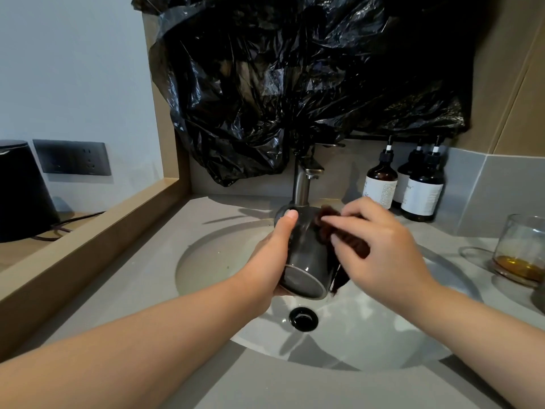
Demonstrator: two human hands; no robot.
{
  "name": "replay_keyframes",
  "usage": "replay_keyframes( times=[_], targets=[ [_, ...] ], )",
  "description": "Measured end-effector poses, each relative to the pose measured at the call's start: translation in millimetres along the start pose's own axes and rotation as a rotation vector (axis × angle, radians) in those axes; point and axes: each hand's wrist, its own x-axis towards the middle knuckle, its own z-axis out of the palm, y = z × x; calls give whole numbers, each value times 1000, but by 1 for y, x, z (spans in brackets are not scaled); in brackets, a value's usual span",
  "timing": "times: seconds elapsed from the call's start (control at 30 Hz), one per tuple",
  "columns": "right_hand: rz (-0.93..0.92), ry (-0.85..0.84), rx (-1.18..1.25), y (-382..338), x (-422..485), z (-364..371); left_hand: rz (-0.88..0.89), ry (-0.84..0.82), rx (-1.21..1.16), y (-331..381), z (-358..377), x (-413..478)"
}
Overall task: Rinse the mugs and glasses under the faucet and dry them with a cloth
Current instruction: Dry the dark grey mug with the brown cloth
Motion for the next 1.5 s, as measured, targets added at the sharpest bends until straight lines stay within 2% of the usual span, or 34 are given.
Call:
replay_keyframes(
  times=[0.07,0.2,0.4,0.53,0.7,0.77,0.9,1.03,1.1,1.23,1.3,1.37,1.43,1.5],
  targets=[
    [20,-4,-47,0,-1,-2,10,-29,28,-1,2,-1],
    [-120,-135,-107,-15,-5,-3,22,-87,10,-1,1,-2],
    [-129,-203,-77,-9,1,-11,-102,-297,-77,1,-7,-2],
    [-150,-271,-64,-10,0,-16,-101,-272,-79,0,-7,2],
    [-338,-388,-109,-25,-4,-13,-71,-178,-23,0,-6,2],
    [-314,-329,-111,-23,-2,-11,-52,-176,-19,0,-6,2],
    [-154,-159,-126,-9,7,-11,-30,-169,-21,-4,-2,3],
    [-13,-80,-155,-2,13,-10,-31,-148,-3,-3,3,0],
    [-22,-86,-149,-3,11,-10,-37,-126,-13,-2,2,-2],
    [-236,-199,-98,-13,-4,-8,-53,-131,-123,2,-5,-2],
    [-312,-199,-98,-14,-7,-7,-83,-153,-179,4,-8,-3],
    [-260,-101,-87,-8,-4,-6,-116,-176,-226,5,-8,-3],
    [-132,20,-78,2,0,-7,-142,-170,-255,7,-7,-5],
    [-77,56,-92,5,0,-8,-150,-155,-259,8,-5,-7]
  ],
)
